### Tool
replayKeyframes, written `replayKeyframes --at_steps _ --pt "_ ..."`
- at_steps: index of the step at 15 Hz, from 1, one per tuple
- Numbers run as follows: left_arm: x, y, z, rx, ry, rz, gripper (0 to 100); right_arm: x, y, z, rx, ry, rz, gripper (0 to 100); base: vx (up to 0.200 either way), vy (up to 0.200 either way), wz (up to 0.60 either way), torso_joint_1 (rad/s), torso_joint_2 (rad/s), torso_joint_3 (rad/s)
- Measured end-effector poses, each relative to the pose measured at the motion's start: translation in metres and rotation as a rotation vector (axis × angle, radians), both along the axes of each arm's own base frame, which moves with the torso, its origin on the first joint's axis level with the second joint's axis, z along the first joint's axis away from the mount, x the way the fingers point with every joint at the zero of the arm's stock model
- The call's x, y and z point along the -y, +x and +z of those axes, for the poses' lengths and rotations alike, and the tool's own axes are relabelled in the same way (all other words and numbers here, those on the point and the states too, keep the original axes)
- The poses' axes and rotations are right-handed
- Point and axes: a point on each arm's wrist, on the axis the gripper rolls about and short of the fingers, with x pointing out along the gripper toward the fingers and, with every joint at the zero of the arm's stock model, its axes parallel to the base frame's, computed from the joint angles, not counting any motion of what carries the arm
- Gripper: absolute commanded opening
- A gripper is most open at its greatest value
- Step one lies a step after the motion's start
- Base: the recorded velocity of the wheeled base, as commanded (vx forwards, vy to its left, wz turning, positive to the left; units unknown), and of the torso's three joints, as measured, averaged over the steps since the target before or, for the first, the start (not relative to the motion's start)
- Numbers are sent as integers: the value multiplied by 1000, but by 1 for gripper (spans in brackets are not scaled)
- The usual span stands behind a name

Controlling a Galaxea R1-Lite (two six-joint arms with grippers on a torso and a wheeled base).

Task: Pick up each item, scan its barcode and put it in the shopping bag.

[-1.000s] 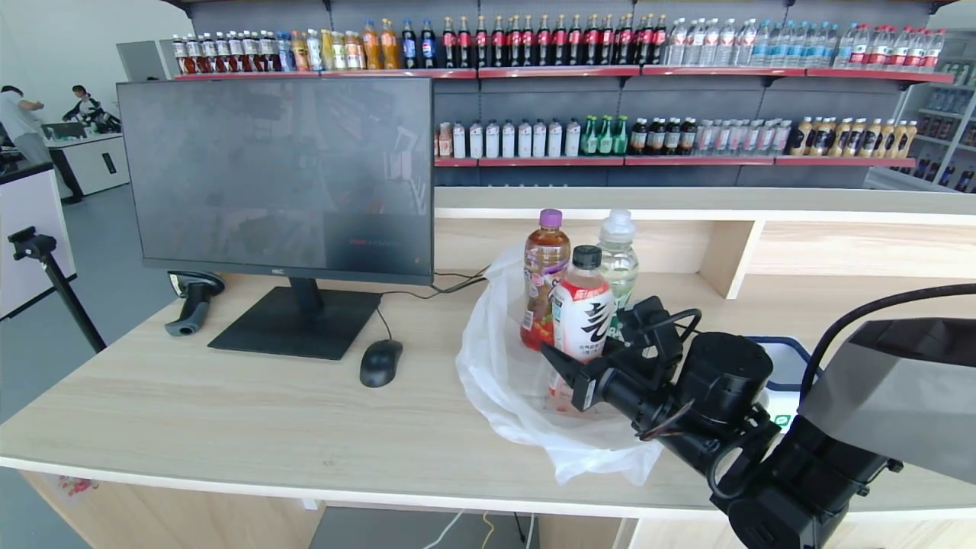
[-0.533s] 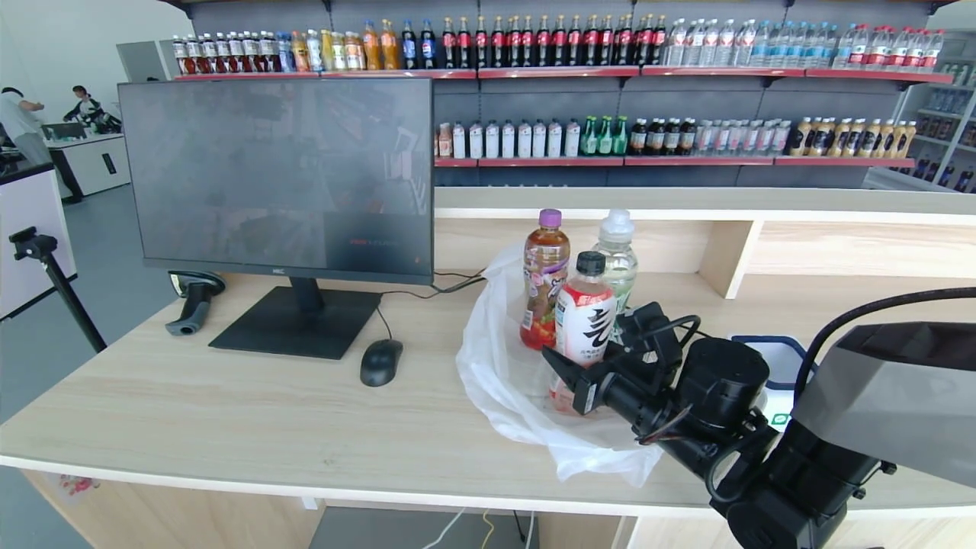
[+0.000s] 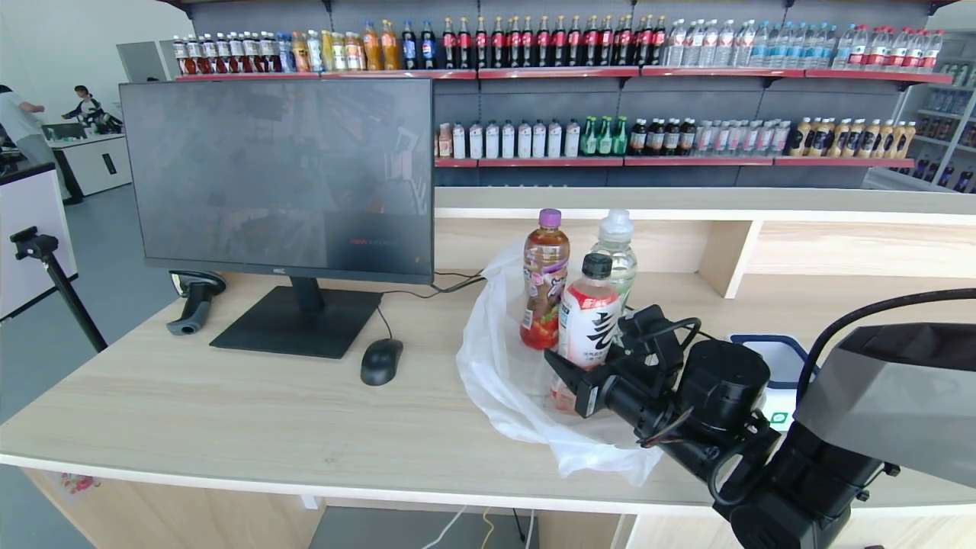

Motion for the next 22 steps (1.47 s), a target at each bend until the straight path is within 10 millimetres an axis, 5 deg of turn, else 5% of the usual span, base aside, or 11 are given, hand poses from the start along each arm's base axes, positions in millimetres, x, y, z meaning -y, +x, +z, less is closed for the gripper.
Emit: replayKeyframes --at_steps 1,2,13,22 --pt "0 0 0 0 0 0 100 0 1 0 1 1 -2 0 0 0 0 0 0 0" --pt "0 0 0 0 0 0 100 0 1 1 2 2 -3 100 0 0 0 0 0 0" --pt "0 0 0 0 0 0 100 9 -12 10 -10 19 -6 100 0 0 0 0 0 0" --pt "0 0 0 -2 5 0 100 31 -50 41 23 40 -5 100 0 0 0 0 0 0"
